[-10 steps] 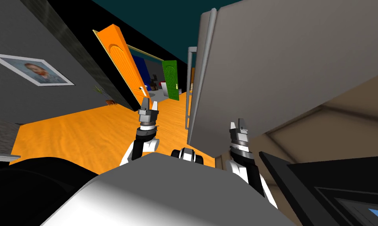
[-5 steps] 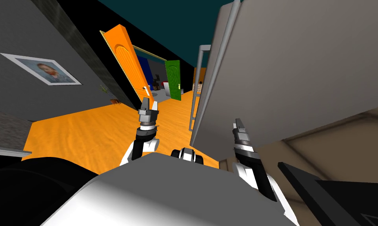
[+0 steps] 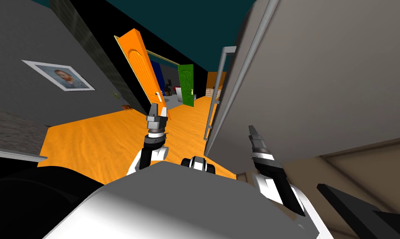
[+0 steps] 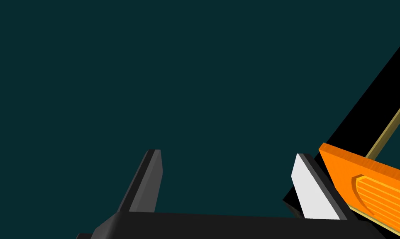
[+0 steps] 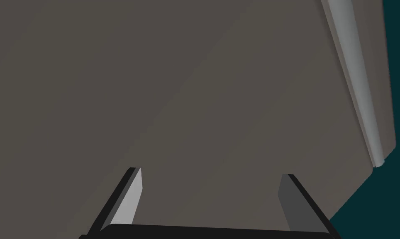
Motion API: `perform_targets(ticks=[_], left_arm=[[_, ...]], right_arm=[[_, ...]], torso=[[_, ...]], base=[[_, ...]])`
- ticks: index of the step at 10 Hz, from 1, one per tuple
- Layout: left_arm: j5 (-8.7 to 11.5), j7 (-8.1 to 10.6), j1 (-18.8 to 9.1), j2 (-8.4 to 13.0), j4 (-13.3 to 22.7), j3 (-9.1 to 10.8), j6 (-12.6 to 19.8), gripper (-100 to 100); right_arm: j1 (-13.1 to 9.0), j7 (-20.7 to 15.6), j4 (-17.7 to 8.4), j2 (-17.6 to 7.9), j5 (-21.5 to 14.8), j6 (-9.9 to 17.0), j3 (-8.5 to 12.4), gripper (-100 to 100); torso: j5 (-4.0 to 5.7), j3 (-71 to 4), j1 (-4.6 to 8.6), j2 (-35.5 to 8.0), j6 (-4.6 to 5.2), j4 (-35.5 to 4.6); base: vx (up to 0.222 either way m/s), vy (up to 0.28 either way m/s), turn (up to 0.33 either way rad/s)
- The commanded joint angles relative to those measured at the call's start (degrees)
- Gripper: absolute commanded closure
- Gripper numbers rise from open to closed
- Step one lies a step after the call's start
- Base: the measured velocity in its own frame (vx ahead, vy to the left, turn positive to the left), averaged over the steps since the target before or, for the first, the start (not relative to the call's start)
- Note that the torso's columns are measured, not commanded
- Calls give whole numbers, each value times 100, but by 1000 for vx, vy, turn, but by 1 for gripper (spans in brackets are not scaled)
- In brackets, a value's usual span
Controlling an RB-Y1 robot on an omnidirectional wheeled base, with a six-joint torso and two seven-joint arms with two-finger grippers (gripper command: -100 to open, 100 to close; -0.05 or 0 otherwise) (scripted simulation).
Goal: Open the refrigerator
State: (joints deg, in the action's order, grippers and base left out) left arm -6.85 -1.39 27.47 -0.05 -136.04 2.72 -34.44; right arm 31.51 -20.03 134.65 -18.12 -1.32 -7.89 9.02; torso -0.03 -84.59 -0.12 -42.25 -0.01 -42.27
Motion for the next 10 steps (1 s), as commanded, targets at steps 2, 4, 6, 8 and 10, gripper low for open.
perform_targets(ticks=[2, 4, 6, 8, 10], left_arm=[[0, 0, 0, 1, 0, 1, 0, 0], [0, 0, 0, 0, 0, 0, 0, 0], [0, 0, 0, 0, 0, 0, 0, 0], [0, 0, 0, 0, 0, 1, 0, 0], [0, 0, 0, 0, 0, 0, 0, 0]], right_arm=[[76, -463, 179, -271, -209, 554, 274, -100], [99, -637, 239, -387, -290, 826, 386, -100], [121, -812, 295, -507, -373, 1063, 498, -100], [162, -1167, 390, -761, -540, 1423, 726, -100], [181, -1345, 429, -895, -625, 1724, 840, -100]], torso=[[7, 0, 24, 0, 0, 0], [2, 3, 10, -5, 1, -1], [-5, -10, -6, 13, -20, 2], [-7, -23, -10, 32, -28, 7], [-14, -34, -20, 46, -44, 11]], base=[[41, 107, 75], [38, 116, 36], [37, 118, 50], [50, 138, 50], [27, 99, 42]])
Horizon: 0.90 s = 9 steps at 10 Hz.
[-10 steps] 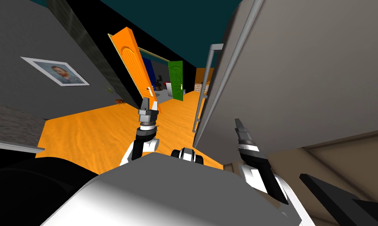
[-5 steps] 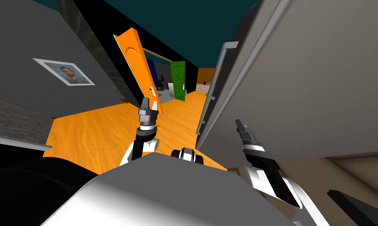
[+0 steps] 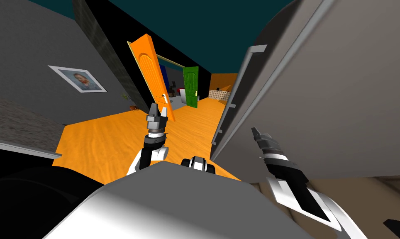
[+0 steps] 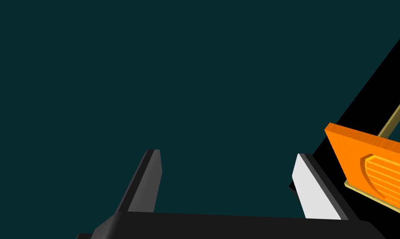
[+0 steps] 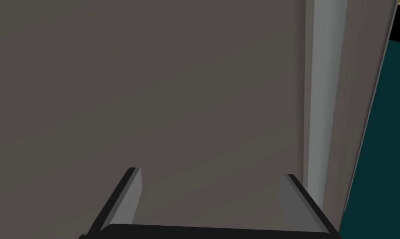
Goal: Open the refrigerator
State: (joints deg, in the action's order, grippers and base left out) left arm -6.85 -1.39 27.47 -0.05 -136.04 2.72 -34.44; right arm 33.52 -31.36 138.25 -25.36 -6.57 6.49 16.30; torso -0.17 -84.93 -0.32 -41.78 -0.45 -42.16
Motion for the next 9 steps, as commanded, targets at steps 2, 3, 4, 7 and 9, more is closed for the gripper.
perform_targets(ticks=[2, 3, 4, 7, 9], left_arm=[[0, 0, 0, 1, 0, 1, 0, 0], [0, 0, 0, 0, 0, 0, 0, 0], [0, 0, 0, 0, 0, 0, 0, 0], [0, 0, 0, 0, 0, 0, 0, 0], [0, 0, 0, 0, 0, 0, 0, 0]], right_arm=[[-3, -391, 104, -312, -185, 565, 227, -100], [13, -569, 132, -458, -270, 765, 343, -100], [28, -725, 156, -609, -356, 986, 457, -100], [55, -1096, 192, -923, -525, 1491, 684, -100], [67, -1267, 206, -1083, -607, 1752, 794, -100]], torso=[[-8, -13, -3, 17, -19, -1], [-19, -27, -23, 35, -29, -1], [-33, -38, -50, 47, -42, 0], [-43, -57, -52, 70, -79, 5], [-62, -68, -66, 79, -89, 1]], base=[[33, 82, 41], [43, 147, 79], [65, 172, 68], [43, 124, 41], [28, 90, 40]])
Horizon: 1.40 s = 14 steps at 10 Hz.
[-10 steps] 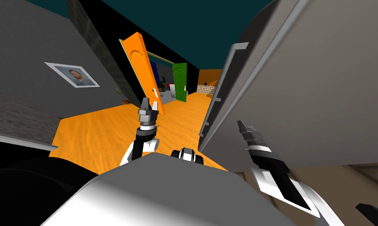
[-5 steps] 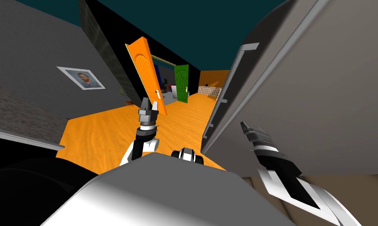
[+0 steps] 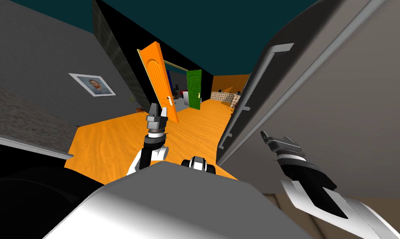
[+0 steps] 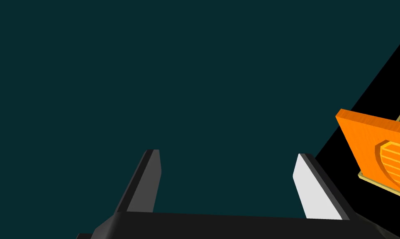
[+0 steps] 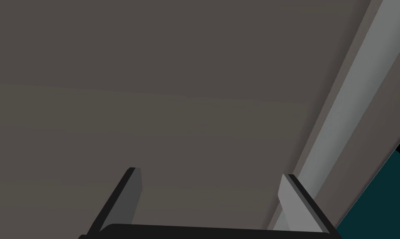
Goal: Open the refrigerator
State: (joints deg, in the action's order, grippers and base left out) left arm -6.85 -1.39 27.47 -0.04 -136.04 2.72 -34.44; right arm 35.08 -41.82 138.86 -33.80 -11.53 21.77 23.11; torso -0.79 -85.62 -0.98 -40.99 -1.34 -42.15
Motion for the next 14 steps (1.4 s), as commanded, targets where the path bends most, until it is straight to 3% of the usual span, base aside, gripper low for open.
perform_targets(ticks=[1, 3, 7, 8, 9, 10, 11, 14], left_arm=[[0, 0, 0, 0, 0, 0, 0, 0], [0, 0, 0, 0, 0, 0, 0, 0], [0, 0, 0, 1, 0, 1, 0, 0], [0, 0, 0, 1, 0, 1, 0, 0], [0, 0, 0, 0, 1, 0, 0, 0], [0, 0, 0, 0, 0, 0, 0, 0], [0, 0, 1, 0, 0, 0, 0, 0], [0, 0, 0, 0, 0, 0, 0, 0]], right_arm=[[-89, -221, 145, -239, -111, 224, 113, -100], [-66, -549, 172, -557, -271, 672, 326, -100], [-66, -549, 172, -557, -271, 672, 326, -100], [-54, -705, 187, -713, -346, 884, 427, -100], [-54, -705, 187, -713, -346, 884, 427, -100], [-43, -853, 203, -863, -417, 1085, 523, -100], [-43, -853, 203, -863, -417, 1085, 523, -100], [-21, -1122, 237, -1141, -547, 1448, 697, -100]], torso=[[-14, -10, -7, 9, -11, -6], [-17, -14, -6, 14, -8, -4], [-8, -13, 50, 6, 11, -18], [-14, -20, 58, 8, 10, -16], [-38, -44, 42, 33, -2, -19], [-44, -47, 30, 35, 5, -15], [-48, -42, 15, 31, 5, -17], [-74, -64, -9, 51, -33, -13]], base=[[29, 82, 57], [52, 138, 53], [18, 38, 16], [25, 63, 54], [16, 70, 33], [40, 83, 14], [33, 74, -27], [24, 62, 51]])
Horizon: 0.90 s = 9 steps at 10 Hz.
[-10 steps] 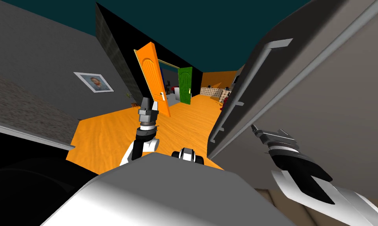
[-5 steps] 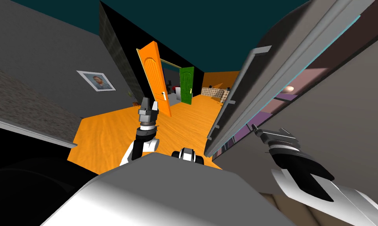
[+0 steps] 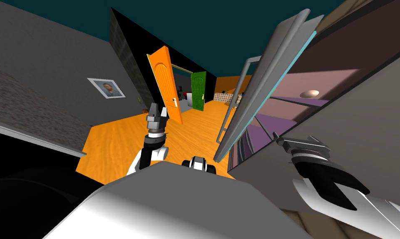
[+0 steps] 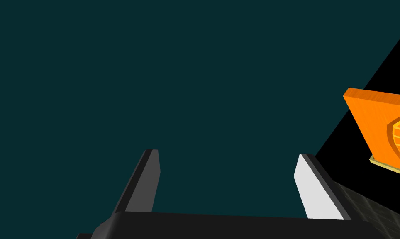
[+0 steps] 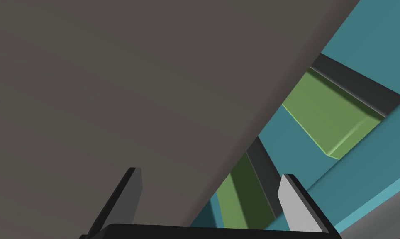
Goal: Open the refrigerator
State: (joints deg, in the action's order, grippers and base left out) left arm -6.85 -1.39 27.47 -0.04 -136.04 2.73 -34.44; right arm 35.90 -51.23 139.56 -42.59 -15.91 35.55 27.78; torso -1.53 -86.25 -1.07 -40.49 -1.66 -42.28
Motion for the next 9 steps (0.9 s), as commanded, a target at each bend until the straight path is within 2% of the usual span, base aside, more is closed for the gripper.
perform_targets(ticks=[1, 4, 5, 7, 8, 9], left_arm=[[0, 0, 0, 0, 0, 0, 0, 0], [0, 0, 0, 0, 0, 0, 0, 0], [0, 0, 0, 0, 0, 0, 0, 0], [0, 0, 0, 0, 0, 0, 0, 0], [0, 0, 0, 0, 0, 0, 0, 0], [0, 0, 0, 0, 0, 0, 0, 0]], right_arm=[[-103, -181, 168, -262, -110, 71, 230, -100], [-103, -181, 168, -262, -110, 71, 230, -100], [-93, -301, 187, -388, -167, 231, 307, -100], [-93, -301, 187, -388, -167, 231, 307, -100], [-82, -409, 206, -504, -219, 376, 376, -100], [-82, -409, 206, -504, -219, 376, 376, -100]], torso=[[2, 1, -4, -1, 7, 3], [20, 11, -5, -10, -1, 16], [22, 12, 4, -12, 4, 14], [1, -8, -21, 10, -3, 15], [15, -4, -16, 11, -6, 24], [10, -8, -24, 14, -18, 25]], base=[[38, 53, -13], [7, 3, -4], [11, 36, 28], [26, 49, 28], [18, 42, 19], [9, 44, -2]])
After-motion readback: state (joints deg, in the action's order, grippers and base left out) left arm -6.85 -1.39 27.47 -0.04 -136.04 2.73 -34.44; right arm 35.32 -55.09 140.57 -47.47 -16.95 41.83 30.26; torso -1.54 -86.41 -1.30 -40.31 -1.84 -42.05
